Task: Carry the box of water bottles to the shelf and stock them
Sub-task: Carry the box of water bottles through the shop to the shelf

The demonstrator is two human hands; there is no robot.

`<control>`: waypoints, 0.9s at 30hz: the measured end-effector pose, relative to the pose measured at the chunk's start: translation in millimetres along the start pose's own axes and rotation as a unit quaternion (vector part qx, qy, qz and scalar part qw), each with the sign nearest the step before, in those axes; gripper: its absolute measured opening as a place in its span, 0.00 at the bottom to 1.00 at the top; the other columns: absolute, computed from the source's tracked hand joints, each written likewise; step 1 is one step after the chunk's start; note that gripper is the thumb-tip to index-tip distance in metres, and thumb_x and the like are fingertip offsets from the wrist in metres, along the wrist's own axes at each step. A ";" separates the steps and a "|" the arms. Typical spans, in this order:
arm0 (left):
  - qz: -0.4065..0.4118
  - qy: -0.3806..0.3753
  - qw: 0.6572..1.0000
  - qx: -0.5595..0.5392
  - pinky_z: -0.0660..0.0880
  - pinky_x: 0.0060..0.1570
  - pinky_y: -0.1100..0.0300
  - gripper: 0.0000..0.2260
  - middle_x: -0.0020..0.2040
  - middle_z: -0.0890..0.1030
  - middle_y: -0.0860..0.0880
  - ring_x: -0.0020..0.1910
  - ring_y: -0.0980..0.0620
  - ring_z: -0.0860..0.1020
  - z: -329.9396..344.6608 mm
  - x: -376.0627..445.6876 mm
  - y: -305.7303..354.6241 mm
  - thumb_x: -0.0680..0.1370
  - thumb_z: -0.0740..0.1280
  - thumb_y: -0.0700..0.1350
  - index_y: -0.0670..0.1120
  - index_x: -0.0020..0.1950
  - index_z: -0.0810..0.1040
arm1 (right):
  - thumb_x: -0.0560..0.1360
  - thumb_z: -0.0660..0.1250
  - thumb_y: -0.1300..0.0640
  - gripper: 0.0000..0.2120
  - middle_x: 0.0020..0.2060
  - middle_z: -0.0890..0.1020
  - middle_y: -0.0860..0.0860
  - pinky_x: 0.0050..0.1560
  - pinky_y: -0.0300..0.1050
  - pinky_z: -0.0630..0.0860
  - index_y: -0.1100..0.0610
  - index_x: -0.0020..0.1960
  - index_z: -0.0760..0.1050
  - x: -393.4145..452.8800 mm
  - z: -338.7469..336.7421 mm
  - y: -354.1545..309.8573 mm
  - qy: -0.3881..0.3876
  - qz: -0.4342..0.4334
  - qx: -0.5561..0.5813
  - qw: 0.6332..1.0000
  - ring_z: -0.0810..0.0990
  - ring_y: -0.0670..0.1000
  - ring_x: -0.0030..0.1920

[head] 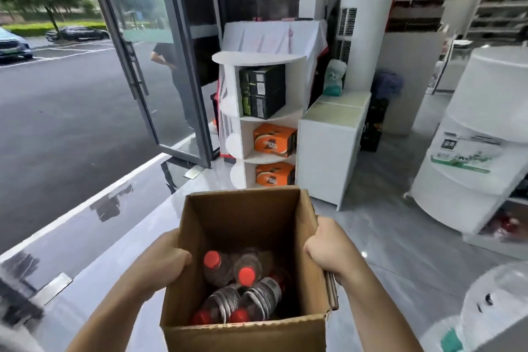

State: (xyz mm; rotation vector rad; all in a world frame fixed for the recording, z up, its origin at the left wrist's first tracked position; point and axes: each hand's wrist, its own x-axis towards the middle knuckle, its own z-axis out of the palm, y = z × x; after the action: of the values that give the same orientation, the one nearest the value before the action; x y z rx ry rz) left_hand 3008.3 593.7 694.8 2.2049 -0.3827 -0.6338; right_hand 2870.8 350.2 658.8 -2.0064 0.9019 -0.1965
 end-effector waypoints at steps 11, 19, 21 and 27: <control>0.116 -0.115 0.984 0.074 0.81 0.47 0.44 0.15 0.42 0.85 0.41 0.43 0.43 0.83 -3.6 228.1 122.8 0.71 0.61 0.26 0.40 0.48 0.81 | 0.68 0.58 0.70 0.12 0.29 0.63 0.49 0.29 0.41 0.57 0.55 0.35 0.61 147.0 -29.8 -20.0 0.156 0.086 0.038 0.983 0.61 0.49 0.28; 0.172 -0.192 0.962 0.091 0.81 0.36 0.55 0.17 0.37 0.84 0.45 0.38 0.50 0.82 82.5 374.9 219.5 0.71 0.62 0.26 0.48 0.44 0.79 | 0.68 0.58 0.71 0.11 0.30 0.64 0.50 0.32 0.43 0.59 0.57 0.36 0.61 268.0 -99.8 15.2 0.233 0.132 0.042 0.963 0.64 0.51 0.31; 0.182 -0.199 0.956 0.112 0.81 0.42 0.52 0.15 0.42 0.84 0.45 0.42 0.48 0.82 104.8 407.0 247.6 0.71 0.63 0.29 0.48 0.47 0.79 | 0.68 0.58 0.71 0.12 0.31 0.64 0.51 0.33 0.43 0.59 0.57 0.36 0.60 298.8 -122.7 24.6 0.252 0.134 0.035 0.958 0.64 0.51 0.32; 0.213 -0.223 0.942 0.134 0.81 0.44 0.46 0.11 0.41 0.84 0.41 0.41 0.44 0.83 164.6 489.1 333.9 0.70 0.64 0.29 0.41 0.47 0.79 | 0.69 0.58 0.69 0.05 0.34 0.68 0.51 0.34 0.43 0.63 0.60 0.42 0.67 383.7 -192.0 45.0 0.263 0.177 0.035 0.948 0.69 0.51 0.35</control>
State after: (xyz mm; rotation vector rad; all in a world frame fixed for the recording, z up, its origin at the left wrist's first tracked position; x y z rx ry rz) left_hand 3301.0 53.3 704.0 2.1075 -1.2071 -0.8736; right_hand 3036.4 -48.1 658.8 -1.7104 1.5495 -0.5688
